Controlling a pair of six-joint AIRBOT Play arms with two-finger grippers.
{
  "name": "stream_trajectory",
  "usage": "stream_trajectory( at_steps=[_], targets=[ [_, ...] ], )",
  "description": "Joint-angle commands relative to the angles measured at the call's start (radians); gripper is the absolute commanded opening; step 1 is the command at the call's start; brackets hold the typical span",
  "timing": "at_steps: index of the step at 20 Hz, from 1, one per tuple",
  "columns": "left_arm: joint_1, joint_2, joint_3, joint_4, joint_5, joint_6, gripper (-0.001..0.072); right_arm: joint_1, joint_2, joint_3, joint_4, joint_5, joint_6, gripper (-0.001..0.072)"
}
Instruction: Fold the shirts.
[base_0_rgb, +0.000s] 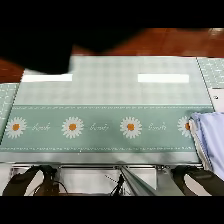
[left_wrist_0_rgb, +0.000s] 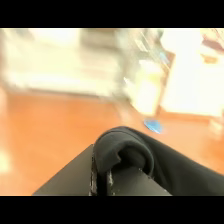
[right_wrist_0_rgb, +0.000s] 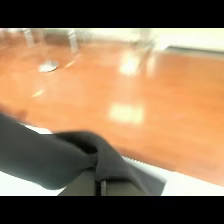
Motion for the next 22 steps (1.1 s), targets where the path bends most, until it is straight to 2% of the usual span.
stream_trajectory(
  at_steps=[1,4,7,9,11,14,16,19,22],
  targets=[
    [0.064,0.17,0.003,0.126,-0.088,-0.005,0.0023,-0.002,0.172,-0.05,-0.135,0.094,0.036,0.0037],
    [0.068,0.25,-0.008,0.129,-0.254,-0.004,0.0024,-0.002,0.266,-0.127,-0.137,0.217,0.06,0.0037],
    [0.068,0.282,-0.094,0.134,-0.399,-0.005,0.0023,-0.002,0.36,-0.339,-0.14,0.284,0.108,0.0037],
    [0.068,0.283,-0.221,0.133,-0.475,-0.005,0.0024,-0.002,0.427,-0.553,-0.142,0.269,0.13,0.0037],
    [0.067,0.281,-0.4,0.132,-0.474,-0.024,0.0024,-0.002,0.466,-0.77,-0.15,0.178,0.134,0.0037],
    [0.067,0.247,-0.694,0.072,-0.327,-0.03,0.0024,-0.002,0.403,-1.014,-0.147,-0.039,0.134,0.0037],
    [0.066,0.193,-0.86,-0.008,-0.139,0.038,0.0024,-0.002,0.272,-1.078,-0.14,-0.18,0.131,0.0037],
    [0.065,0.051,-0.964,-0.073,0.106,0.065,0.0024,-0.002,-0.011,-1.036,-0.112,-0.357,0.105,0.0037],
    [0.037,-0.115,-0.941,-0.133,0.197,0.066,0.0025,-0.002,-0.325,-0.848,-0.056,-0.385,0.106,0.0037]
  ],
)
